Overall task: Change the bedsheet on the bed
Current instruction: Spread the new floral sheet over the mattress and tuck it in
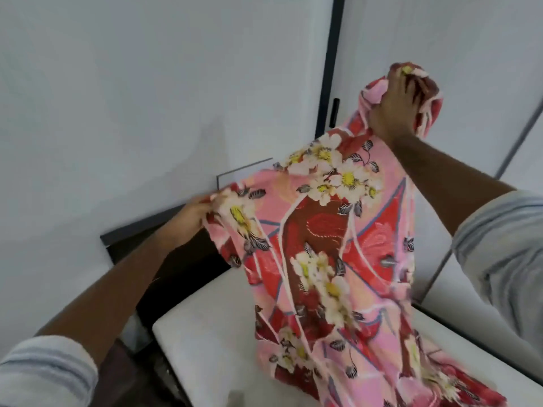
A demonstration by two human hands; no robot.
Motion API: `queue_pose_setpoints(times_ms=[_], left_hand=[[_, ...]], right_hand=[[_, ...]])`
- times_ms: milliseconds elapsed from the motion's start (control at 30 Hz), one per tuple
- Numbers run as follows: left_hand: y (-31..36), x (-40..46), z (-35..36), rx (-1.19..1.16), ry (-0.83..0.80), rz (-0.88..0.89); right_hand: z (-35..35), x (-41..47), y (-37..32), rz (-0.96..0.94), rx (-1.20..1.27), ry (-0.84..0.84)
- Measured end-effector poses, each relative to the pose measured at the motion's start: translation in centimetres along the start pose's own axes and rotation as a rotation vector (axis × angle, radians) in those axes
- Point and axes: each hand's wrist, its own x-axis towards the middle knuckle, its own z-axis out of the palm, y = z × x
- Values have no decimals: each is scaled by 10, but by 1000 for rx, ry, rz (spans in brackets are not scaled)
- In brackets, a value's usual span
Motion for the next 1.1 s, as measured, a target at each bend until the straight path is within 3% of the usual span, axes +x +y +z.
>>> queue_pose_setpoints(times_ms=[67, 100, 200, 267, 433, 567, 700, 800, 900, 1000, 1100], left_hand=[[17, -8, -4, -58, 146, 50], [23, -10, -6, 92, 211, 44], [18, -12, -24, 1245, 222, 13], [-8, -13, -41, 1717, 152, -28], [-78, -11, -77, 1611, 98, -187], [-127, 9, -91, 1493, -167, -352], [-204, 53, -123, 1414, -144, -358], [-250, 95, -153, 1466, -99, -354], [-293, 132, -192, 1602, -124, -410], [-339, 163, -224, 1799, -315, -442], [-379, 173, -238, 1861, -437, -530]], right_hand=[[23, -9, 2, 8, 9, -105], [37, -15, 0, -10, 13, -175], [85, -36, -6, -66, 9, -339], [109, -52, -15, -30, 7, -385], [159, -66, -19, -41, -45, -437], [209, -65, -6, 68, -10, -525], [285, -73, 27, 118, -43, -822], [338, -90, 40, 126, -97, -1050], [390, -100, 28, 328, -164, -1118], [449, -103, 20, 538, -81, -1244], [495, -98, 4, 531, -111, -1413]])
